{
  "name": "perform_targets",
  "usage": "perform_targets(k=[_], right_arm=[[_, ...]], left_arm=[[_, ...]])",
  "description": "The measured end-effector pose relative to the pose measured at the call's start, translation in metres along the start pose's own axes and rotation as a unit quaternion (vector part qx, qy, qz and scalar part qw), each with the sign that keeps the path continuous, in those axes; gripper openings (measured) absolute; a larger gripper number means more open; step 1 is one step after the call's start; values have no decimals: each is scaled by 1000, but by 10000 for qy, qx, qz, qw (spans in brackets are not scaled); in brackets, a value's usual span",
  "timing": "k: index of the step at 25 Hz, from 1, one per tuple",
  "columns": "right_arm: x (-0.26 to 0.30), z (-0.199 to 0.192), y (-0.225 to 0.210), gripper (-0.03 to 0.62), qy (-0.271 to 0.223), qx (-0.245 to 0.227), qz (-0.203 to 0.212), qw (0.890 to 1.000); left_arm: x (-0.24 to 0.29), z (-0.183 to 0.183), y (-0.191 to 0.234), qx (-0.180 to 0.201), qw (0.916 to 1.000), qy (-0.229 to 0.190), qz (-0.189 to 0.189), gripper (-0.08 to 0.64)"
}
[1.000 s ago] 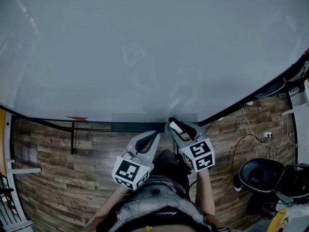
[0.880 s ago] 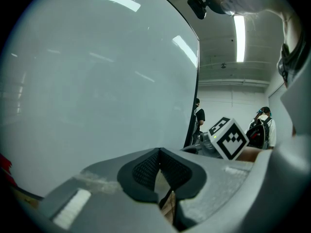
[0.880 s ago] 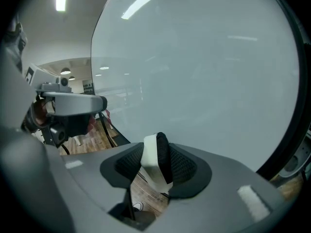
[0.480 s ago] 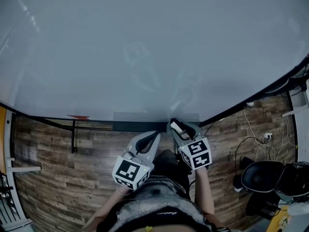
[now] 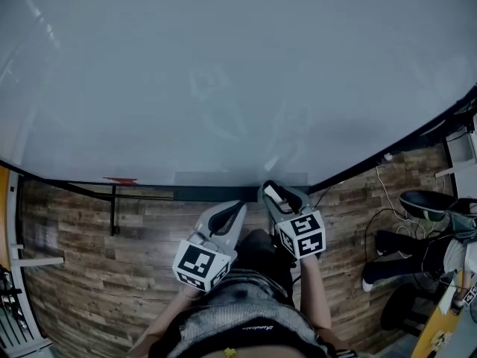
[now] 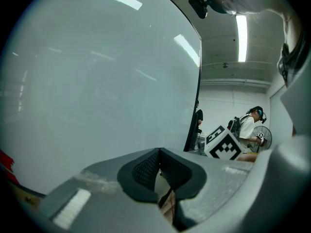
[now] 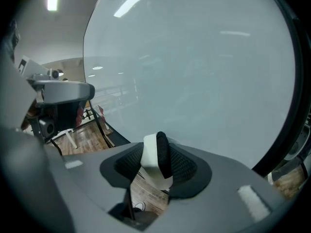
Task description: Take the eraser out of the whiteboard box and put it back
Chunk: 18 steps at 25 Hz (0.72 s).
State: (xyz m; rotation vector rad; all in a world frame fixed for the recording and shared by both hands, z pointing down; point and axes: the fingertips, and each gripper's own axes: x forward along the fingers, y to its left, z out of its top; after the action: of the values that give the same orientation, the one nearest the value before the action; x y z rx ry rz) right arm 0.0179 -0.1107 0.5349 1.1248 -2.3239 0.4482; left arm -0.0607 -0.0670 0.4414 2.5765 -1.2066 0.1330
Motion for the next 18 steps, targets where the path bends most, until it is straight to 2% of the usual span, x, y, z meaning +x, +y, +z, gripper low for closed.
perform_targets(k=[18], right_arm=[[2, 1, 0, 166, -6, 64, 95, 9999]], left_arm=[[8, 2, -1, 32, 10000, 30, -83, 0]])
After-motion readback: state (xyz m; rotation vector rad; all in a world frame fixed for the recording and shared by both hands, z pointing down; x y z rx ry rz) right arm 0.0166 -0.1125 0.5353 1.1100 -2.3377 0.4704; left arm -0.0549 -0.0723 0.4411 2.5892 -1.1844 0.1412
